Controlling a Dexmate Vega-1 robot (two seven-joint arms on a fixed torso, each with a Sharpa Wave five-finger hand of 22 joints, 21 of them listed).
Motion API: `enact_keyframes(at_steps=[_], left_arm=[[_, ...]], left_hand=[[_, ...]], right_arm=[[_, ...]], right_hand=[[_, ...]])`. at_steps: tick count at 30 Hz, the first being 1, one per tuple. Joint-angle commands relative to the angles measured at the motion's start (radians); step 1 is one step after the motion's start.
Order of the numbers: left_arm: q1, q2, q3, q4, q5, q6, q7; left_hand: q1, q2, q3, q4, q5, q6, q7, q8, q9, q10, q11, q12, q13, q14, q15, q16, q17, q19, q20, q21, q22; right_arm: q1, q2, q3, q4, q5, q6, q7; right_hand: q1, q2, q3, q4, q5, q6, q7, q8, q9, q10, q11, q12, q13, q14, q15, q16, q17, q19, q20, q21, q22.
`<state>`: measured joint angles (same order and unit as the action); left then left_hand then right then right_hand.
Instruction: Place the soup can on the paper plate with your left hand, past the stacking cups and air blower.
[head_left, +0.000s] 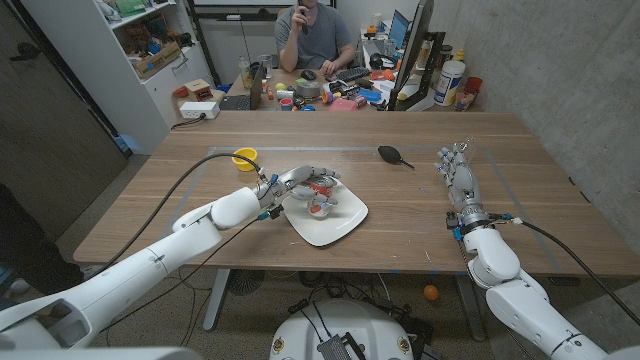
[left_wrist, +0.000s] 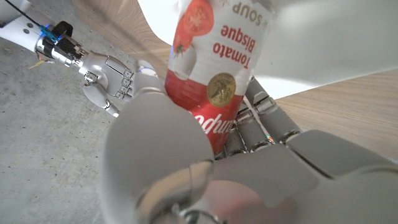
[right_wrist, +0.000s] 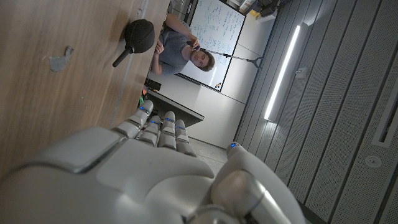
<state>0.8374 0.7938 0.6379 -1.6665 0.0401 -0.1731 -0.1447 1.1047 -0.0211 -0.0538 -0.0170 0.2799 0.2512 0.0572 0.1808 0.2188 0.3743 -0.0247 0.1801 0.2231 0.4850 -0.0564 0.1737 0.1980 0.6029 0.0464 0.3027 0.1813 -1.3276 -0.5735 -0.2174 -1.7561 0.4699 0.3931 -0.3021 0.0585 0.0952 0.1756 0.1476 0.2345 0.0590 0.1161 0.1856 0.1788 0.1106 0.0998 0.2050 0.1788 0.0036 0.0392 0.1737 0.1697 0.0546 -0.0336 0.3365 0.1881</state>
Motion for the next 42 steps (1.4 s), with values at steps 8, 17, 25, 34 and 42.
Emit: enact_keyframes(at_steps=[8, 17, 25, 34, 42], left_arm=[[-0.034, 0.036, 0.026, -0.038, 0.06, 0.031, -0.078], [-0.049, 0.028, 0.022, -0.009, 0.036, -0.021, -0.099], [-0.06, 0.01, 0.012, 0.016, 0.006, -0.079, -0.105], [-0.061, -0.008, -0.001, 0.025, -0.003, -0.114, -0.085], [-0.063, -0.017, -0.01, 0.026, -0.002, -0.122, -0.071]], left_hand=[[-0.059, -0.006, -0.134, 0.062, 0.092, -0.441, 0.019, 0.0, -0.015, -0.546, 0.158, 0.001, -0.016, -0.594, 0.249, -0.001, -0.004, -0.571, 0.169, -0.126, 0.002], [-0.161, 0.024, -0.255, 0.131, 0.182, -0.825, 0.039, -0.003, -0.019, -0.875, 0.23, 0.013, -0.021, -0.909, 0.273, 0.006, -0.001, -0.909, 0.168, -0.12, 0.008], [-0.243, 0.023, -0.287, 0.158, 0.217, -0.957, 0.018, -0.006, -0.018, -1.01, 0.236, 0.01, -0.016, -1.046, 0.275, 0.009, 0.003, -1.077, 0.168, -0.122, 0.01], [-0.37, 0.009, -0.282, 0.133, 0.29, -0.99, 0.0, -0.026, -0.022, -1.083, 0.236, 0.002, -0.015, -1.14, 0.273, 0.024, 0.008, -1.21, 0.168, -0.095, 0.018], [-0.375, 0.008, -0.282, 0.129, 0.292, -0.989, 0.008, -0.025, -0.021, -1.077, 0.237, 0.006, -0.016, -1.143, 0.272, 0.024, 0.007, -1.213, 0.168, -0.092, 0.018]], right_arm=[[0.012, 0.002, 0.001, 0.02, 0.012, 0.002, 0.012], [0.02, 0.002, -0.001, 0.03, 0.018, 0.0, 0.016], [0.033, 0.004, -0.006, 0.039, 0.02, -0.002, 0.021], [0.046, 0.003, -0.01, 0.047, 0.023, -0.009, 0.023], [0.057, 0.003, -0.013, 0.055, 0.023, -0.011, 0.024]], right_hand=[[0.004, 0.026, 0.002, -0.001, -0.002, 0.002, 0.009, 0.004, 0.003, 0.01, 0.001, 0.001, 0.004, 0.005, 0.009, 0.003, 0.003, 0.008, -0.004, -0.002, 0.002], [0.004, 0.026, 0.002, -0.001, -0.002, 0.002, 0.009, 0.004, 0.003, 0.013, 0.002, 0.002, 0.004, 0.006, 0.009, 0.003, 0.003, 0.008, -0.003, -0.003, 0.003], [0.004, 0.026, 0.002, -0.001, -0.002, 0.001, 0.009, 0.004, 0.003, 0.013, 0.0, 0.002, 0.004, 0.006, 0.008, 0.003, 0.003, 0.009, -0.003, -0.004, 0.003], [0.003, 0.025, 0.002, -0.001, -0.002, 0.002, 0.008, 0.004, 0.003, 0.013, 0.002, 0.002, 0.004, 0.006, 0.009, 0.003, 0.003, 0.009, -0.003, -0.005, 0.003], [0.004, 0.025, 0.002, -0.002, -0.002, 0.002, 0.009, 0.004, 0.003, 0.013, 0.001, 0.002, 0.004, 0.006, 0.009, 0.003, 0.003, 0.009, -0.002, -0.006, 0.003]])
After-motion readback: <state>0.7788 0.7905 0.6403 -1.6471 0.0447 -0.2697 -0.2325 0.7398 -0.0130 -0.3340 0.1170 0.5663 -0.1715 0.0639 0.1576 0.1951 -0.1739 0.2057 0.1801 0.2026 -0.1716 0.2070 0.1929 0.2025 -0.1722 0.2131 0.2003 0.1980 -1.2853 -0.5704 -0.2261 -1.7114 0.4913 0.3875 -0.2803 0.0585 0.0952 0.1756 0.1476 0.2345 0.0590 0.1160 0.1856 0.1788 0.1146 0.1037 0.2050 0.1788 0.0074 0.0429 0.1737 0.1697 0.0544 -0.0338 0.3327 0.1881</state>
